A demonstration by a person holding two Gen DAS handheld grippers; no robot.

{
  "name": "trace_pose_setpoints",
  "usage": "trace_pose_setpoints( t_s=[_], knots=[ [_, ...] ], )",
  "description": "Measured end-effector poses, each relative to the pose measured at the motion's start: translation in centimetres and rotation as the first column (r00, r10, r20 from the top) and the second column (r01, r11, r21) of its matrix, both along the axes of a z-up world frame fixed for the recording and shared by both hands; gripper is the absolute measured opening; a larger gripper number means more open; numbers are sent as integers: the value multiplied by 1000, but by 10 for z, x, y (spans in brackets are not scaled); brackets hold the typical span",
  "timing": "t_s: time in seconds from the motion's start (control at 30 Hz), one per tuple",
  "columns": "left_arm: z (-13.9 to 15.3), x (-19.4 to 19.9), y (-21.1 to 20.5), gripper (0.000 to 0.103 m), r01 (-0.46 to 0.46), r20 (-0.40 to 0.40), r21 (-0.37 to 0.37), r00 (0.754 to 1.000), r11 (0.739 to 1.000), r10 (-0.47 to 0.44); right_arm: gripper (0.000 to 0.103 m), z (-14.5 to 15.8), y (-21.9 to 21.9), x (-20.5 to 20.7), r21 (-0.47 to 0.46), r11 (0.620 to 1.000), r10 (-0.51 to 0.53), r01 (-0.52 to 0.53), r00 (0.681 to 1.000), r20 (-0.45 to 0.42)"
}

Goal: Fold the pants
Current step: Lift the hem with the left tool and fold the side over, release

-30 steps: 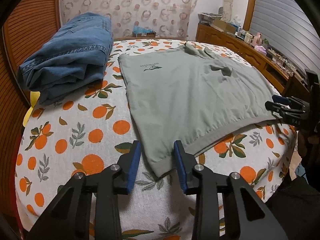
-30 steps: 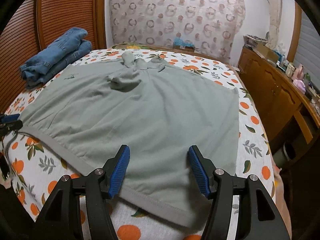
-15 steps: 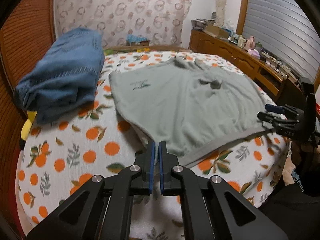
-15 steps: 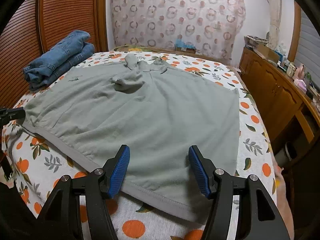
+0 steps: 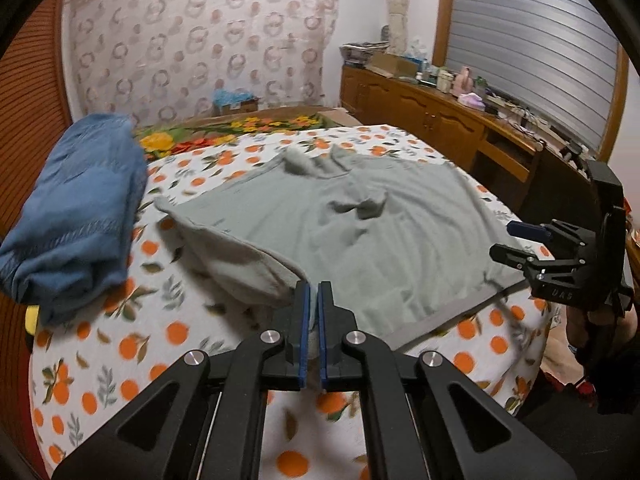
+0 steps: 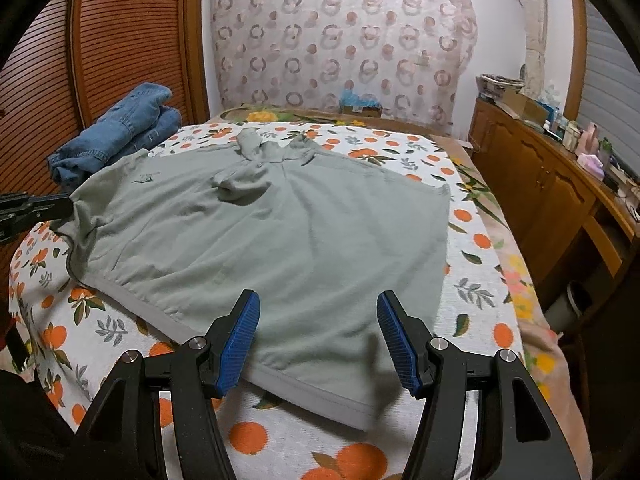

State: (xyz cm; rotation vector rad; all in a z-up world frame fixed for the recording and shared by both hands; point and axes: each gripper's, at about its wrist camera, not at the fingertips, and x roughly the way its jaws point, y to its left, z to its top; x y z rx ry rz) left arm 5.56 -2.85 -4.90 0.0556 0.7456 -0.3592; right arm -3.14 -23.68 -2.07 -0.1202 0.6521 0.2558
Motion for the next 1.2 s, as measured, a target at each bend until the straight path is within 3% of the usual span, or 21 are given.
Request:
trace_pose_setpoints(
  t_s=[0.37,0.9,1.2],
  knots=[
    [21,21,-54,5,121,17,-2,993,993,-121,63,-1,-17,-4,19,999,-29,29,1000,5],
    [53,39,-130,5,279,38,-45,960,959,-278,63,7,-43,-10,35,996,-82,81,996,24],
    [49,41,-133,5,257,27,-37,966,966,-256,63,6,-41,-13,45,996,-78,76,997,27]
  ],
)
